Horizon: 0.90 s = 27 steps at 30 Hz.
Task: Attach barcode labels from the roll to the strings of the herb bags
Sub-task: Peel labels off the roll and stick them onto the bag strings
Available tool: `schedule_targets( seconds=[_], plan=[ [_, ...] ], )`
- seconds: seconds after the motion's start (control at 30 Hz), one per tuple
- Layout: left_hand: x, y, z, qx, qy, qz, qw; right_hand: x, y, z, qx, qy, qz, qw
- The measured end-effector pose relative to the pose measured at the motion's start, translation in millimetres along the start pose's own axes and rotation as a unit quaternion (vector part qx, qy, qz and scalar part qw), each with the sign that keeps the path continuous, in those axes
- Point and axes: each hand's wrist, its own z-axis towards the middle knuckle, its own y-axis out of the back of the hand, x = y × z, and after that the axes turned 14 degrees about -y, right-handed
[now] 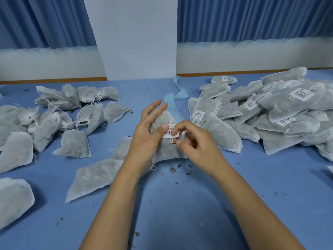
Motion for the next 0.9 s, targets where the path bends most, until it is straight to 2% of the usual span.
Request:
schedule_targets(
  seconds=[0.1,0.23,0.3,0.43,0.5,0.67,0.8,0.9],
  plan=[
    [2,-1,0,-0.033,-0.018,0.009,0.999,1,0,-1,-0.009,-0.004,-0.019,1.0],
    [3,3,2,-0.074,-0.021,-0.054,0.996,-2,-1,3,-0.069,-0.044,0.091,0.992],
    [3,3,1,-0.055,-0.022,-0.067,0.996,-2,-4,5,-0.081,-0.071,0.149,0.983],
    [1,-2,-2,0.004,-0.031,-0.054,0.998,-3,-7,8,-0.048,-0.116,0.233,0.964],
    [1,-3,-2,0.008,-0.018,-0.06,0.998,-4,-5,7,-0.051,-0.126,0.269,0.954],
    [4,-12,0,-0.057,0.1,-0.025,0.993,-6,-4,8,-0.094,-0.11,0.274,0.951],
    [5,-13,1,-0.128,0.09,-0.022,0.987,-8,-7,11,-0.039,-0.128,0.24,0.962],
    [4,-16,0,-0.142,0.093,-0.025,0.985,-8,-8,8,-0.016,-0.125,0.239,0.963]
  ],
)
